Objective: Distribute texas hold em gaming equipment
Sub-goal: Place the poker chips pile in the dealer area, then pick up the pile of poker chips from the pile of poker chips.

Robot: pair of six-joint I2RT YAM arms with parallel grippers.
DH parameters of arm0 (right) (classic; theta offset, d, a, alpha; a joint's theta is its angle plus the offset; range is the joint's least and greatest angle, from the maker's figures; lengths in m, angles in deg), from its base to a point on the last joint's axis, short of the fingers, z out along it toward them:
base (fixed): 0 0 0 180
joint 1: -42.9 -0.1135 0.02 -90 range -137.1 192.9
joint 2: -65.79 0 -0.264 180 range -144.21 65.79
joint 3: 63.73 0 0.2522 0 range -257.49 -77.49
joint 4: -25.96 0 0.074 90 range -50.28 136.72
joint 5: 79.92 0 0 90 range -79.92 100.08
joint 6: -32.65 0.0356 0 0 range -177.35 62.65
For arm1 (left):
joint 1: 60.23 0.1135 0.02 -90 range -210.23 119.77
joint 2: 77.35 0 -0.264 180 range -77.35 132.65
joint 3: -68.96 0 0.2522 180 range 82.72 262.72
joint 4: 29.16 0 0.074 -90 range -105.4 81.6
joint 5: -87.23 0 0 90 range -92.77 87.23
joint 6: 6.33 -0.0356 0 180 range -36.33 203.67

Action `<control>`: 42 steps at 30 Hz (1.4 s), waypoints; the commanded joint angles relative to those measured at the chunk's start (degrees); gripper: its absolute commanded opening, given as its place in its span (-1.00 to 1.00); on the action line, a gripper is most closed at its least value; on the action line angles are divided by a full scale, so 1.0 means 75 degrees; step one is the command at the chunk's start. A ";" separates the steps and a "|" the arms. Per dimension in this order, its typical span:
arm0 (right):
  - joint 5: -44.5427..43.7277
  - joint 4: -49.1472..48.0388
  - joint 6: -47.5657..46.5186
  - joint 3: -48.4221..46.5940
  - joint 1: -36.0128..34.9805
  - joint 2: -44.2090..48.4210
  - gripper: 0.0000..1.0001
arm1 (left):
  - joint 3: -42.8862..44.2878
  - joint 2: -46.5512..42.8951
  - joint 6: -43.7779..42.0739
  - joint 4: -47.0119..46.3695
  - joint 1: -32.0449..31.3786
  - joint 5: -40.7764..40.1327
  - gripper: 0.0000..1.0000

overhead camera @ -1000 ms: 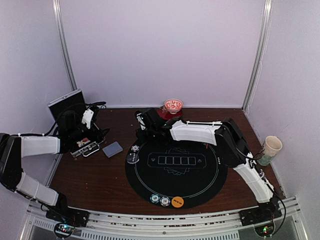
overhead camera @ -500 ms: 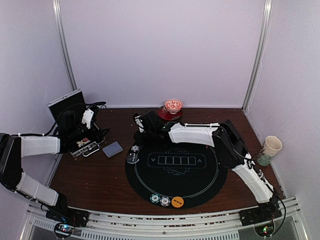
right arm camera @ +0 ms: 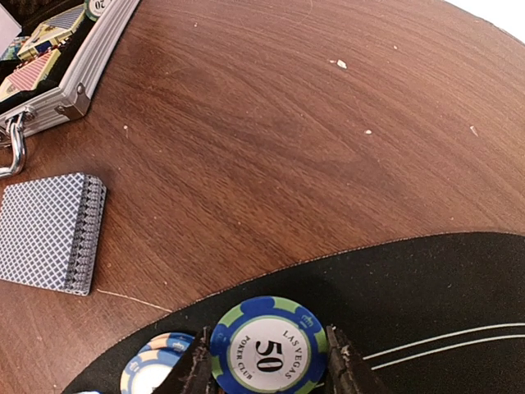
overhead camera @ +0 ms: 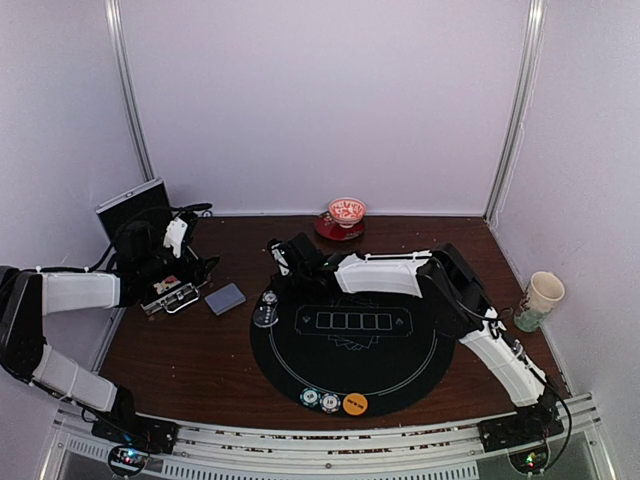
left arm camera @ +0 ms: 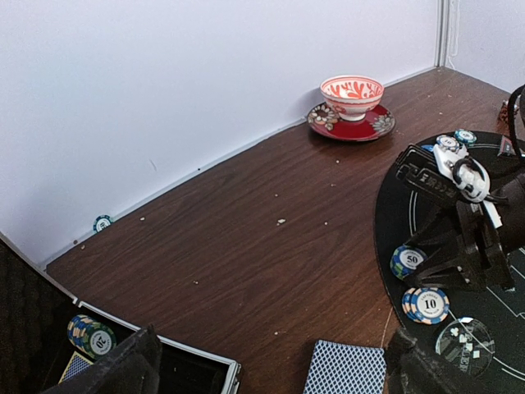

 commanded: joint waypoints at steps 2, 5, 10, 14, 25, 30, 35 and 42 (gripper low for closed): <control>0.0046 -0.0147 0.0026 0.0084 -0.0038 -0.0026 -0.59 | 0.0170 -0.0031 -0.0042 -0.0300 0.0011 0.0084 0.96; 0.0020 -0.0134 0.0030 0.0082 -0.0041 -0.0020 -0.51 | 0.0176 -0.0023 -0.0043 -0.0304 0.0012 0.0084 0.96; -0.0046 -0.0098 0.0014 0.0069 -0.0038 0.0014 -0.39 | 0.0182 -0.0017 -0.0041 -0.0297 0.0011 0.0083 0.96; -0.0110 -0.0099 -0.0008 0.0066 -0.0047 0.0115 -0.28 | 0.0188 -0.0005 -0.0033 -0.0298 0.0013 0.0084 0.96; -0.0102 -0.0076 -0.0010 0.0005 -0.0041 0.0349 0.05 | 0.0182 0.0007 -0.0037 -0.0303 0.0011 0.0084 0.96; -0.0186 0.0025 0.0000 -0.0077 -0.0045 0.0417 0.21 | 0.0188 0.0018 -0.0035 -0.0298 0.0011 0.0080 0.96; -0.0668 0.0171 0.0058 -0.0055 -0.0036 0.0790 0.29 | 0.0193 0.0025 -0.0034 -0.0300 0.0011 0.0084 0.96; -0.1297 0.0341 0.0160 0.0389 -0.0002 0.1769 0.47 | 0.0182 -0.0004 -0.0043 -0.0281 0.0017 0.0083 0.96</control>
